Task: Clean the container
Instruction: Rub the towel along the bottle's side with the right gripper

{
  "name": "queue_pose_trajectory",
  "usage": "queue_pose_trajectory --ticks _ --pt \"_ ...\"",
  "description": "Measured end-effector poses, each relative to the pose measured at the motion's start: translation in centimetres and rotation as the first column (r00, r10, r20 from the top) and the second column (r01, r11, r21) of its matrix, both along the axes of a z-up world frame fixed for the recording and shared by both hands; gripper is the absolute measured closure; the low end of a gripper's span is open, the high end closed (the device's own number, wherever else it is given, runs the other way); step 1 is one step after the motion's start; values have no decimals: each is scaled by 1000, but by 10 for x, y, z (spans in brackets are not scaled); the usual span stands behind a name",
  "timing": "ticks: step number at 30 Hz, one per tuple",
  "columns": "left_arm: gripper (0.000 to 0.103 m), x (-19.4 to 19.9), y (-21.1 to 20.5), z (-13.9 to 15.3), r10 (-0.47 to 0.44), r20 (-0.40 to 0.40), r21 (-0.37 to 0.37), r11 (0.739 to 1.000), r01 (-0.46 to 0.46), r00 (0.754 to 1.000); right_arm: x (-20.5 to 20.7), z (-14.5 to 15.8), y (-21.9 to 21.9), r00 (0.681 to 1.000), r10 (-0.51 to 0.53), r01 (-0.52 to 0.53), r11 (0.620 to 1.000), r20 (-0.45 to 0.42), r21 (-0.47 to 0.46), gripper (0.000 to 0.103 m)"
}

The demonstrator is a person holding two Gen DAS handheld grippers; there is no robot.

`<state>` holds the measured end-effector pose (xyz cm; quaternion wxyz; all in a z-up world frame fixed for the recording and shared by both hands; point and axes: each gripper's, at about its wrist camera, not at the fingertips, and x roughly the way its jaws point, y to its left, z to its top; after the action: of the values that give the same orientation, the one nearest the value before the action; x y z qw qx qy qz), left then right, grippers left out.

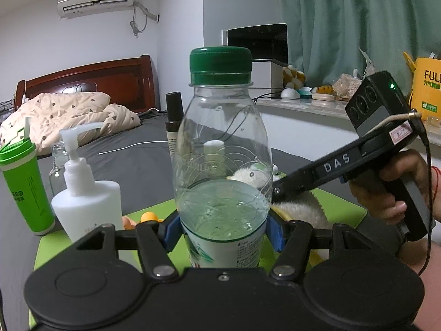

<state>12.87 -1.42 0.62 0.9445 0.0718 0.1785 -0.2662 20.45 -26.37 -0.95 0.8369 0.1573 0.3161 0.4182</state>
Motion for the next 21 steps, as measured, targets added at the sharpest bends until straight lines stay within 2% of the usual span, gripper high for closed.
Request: queue_pose_trajectory --ticks 10,21 --pt "43 0 0 1 6 -7 -7 1000 -6 1000 8 -30 -7 998 -3 3 1000 -60 -4 87" --pt "43 -1 -1 3 17 -7 -6 1000 -17 1000 7 -41 5 994 -28 22 998 -109 -52 88"
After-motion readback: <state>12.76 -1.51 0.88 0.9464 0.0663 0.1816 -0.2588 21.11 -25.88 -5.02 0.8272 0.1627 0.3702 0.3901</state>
